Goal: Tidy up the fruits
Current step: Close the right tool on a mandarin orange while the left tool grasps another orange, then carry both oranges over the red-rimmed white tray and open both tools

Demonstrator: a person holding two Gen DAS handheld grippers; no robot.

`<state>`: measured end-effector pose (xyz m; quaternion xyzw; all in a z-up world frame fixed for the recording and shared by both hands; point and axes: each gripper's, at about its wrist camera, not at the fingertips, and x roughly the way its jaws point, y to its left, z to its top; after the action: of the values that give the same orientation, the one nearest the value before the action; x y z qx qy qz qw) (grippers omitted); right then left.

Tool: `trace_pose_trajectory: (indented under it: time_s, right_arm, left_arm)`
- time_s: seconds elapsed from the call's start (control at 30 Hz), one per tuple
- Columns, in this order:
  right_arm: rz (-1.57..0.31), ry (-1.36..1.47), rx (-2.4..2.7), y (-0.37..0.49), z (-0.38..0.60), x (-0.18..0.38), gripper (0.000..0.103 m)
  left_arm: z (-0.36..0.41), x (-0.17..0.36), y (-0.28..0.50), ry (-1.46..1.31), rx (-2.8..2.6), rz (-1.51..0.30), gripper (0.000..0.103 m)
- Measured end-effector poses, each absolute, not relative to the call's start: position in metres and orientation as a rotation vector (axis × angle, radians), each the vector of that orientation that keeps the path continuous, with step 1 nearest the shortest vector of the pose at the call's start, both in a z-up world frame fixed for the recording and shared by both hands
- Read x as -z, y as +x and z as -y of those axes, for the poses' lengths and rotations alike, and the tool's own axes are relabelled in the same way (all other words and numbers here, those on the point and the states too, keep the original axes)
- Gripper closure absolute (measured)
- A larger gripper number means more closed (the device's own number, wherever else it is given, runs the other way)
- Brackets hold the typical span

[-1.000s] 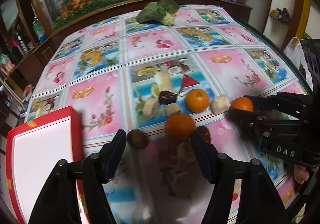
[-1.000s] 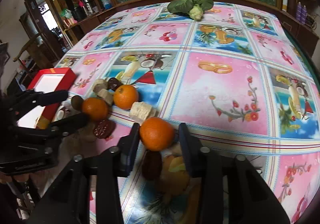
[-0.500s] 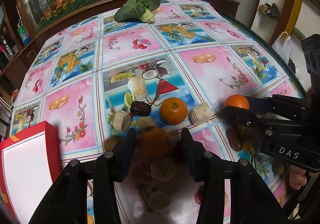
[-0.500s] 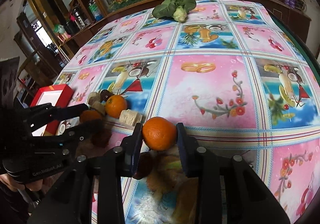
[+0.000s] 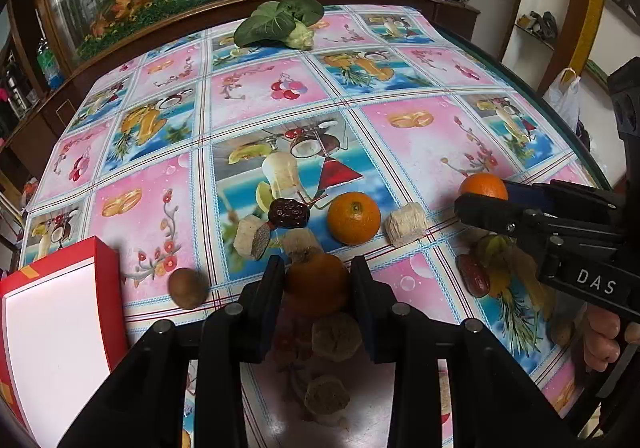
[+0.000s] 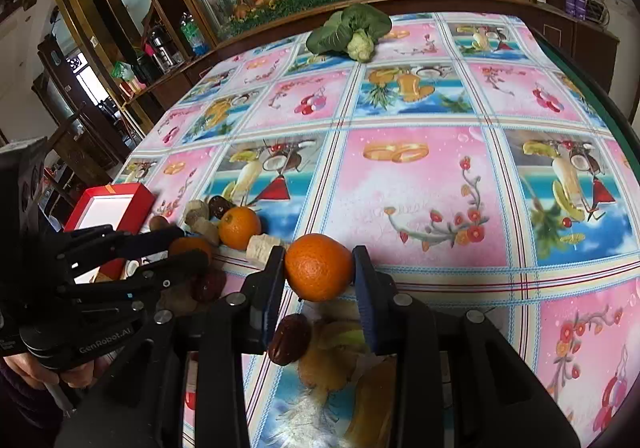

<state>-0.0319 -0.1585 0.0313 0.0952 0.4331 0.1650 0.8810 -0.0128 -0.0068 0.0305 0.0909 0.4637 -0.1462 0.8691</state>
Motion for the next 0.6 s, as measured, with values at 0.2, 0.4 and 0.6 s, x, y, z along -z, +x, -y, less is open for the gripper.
trace_pose_trajectory:
  time_s: [0.2, 0.4, 0.6]
  right_arm:
    - [-0.828, 0.194, -0.353, -0.038, 0.158, -0.041, 0.067]
    - [-0.785, 0.159, -0.373, -0.048, 0.143, -0.048, 0.067]
    - [-0.791, 0.143, -0.482, -0.067, 0.094, -0.052, 0.067]
  left_arm:
    - [-0.001, -0.045, -0.026, 0.172, 0.279, -0.914, 0.07]
    - [-0.035, -0.073, -0.06, 0.1, 0.233, -0.83, 0.07]
    - [-0.089, -0.088, -0.098, 0.056, 0.082, -0.766, 0.07]
